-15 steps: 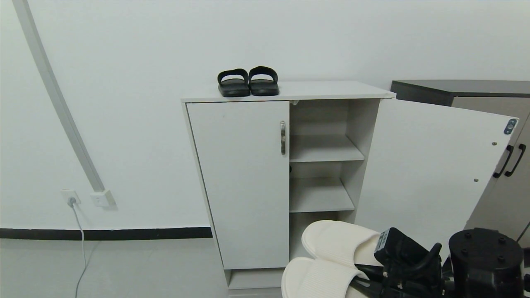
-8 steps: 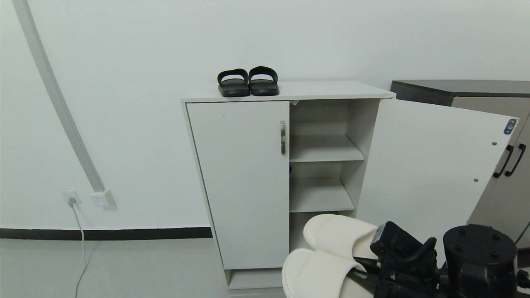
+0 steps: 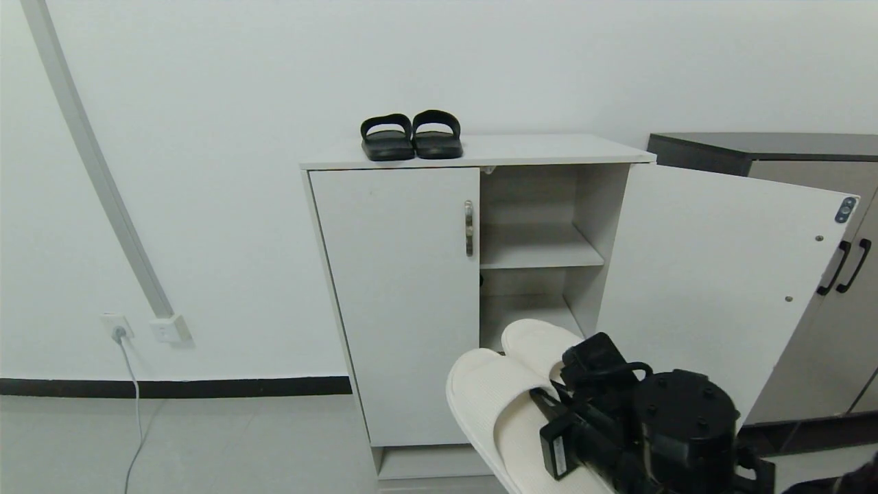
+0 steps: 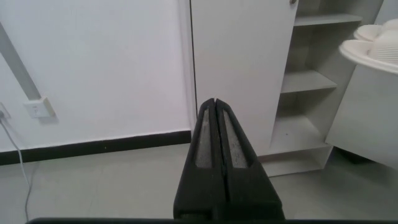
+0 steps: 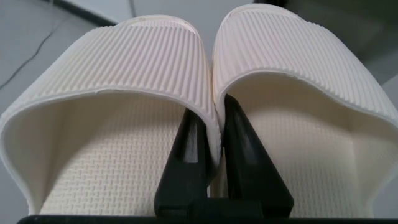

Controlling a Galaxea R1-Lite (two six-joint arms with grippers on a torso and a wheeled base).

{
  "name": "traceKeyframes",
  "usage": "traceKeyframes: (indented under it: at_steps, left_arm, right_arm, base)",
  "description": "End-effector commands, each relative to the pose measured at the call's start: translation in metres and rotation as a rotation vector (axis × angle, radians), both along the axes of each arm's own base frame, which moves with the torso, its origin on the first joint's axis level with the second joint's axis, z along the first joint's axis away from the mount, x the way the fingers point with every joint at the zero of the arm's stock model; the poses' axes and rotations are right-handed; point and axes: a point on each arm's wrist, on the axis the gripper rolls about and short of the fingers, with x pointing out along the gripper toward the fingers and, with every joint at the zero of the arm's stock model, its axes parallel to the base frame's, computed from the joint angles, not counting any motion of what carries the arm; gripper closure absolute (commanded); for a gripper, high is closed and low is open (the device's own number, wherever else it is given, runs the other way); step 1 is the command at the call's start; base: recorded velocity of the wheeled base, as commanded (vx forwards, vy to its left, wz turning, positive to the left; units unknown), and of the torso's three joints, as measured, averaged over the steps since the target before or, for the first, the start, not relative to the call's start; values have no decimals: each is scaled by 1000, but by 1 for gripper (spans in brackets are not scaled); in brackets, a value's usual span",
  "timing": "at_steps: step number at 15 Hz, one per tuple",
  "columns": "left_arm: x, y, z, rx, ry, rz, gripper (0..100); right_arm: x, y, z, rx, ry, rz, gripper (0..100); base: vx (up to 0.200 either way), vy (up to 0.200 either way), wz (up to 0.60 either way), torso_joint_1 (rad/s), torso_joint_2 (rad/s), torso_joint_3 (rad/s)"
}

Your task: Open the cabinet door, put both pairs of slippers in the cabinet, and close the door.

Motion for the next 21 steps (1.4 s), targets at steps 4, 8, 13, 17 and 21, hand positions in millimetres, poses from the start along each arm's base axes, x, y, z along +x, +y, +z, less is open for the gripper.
traceKeyframes:
  at_steps: [4, 8, 13, 17, 21]
  left_arm:
    - [0, 0, 0, 1, 2, 0, 100]
    - [0, 0, 0, -1, 2, 0, 100]
    - [0, 0, 0, -1, 2, 0, 100]
    - [0, 0, 0, -1, 3, 0, 100]
    - [0, 0, 0, -7, 2, 2, 100]
  right_arm:
    - [34, 53, -38, -14, -35, -208, 100]
    - [44, 65, -38, 26, -60, -283, 100]
    - [54, 62, -47, 18, -52, -328, 100]
    - [61, 59, -62, -3, -28, -349, 100]
    - [70, 57, -74, -7, -13, -376, 100]
  base:
    - [0, 0, 0, 0, 0, 0]
    - [0, 0, 0, 0, 0, 0]
    - [0, -200, 0, 3, 0, 1]
    - [0, -150, 0, 5, 2, 2]
    - [0, 0, 0, 0, 0, 0]
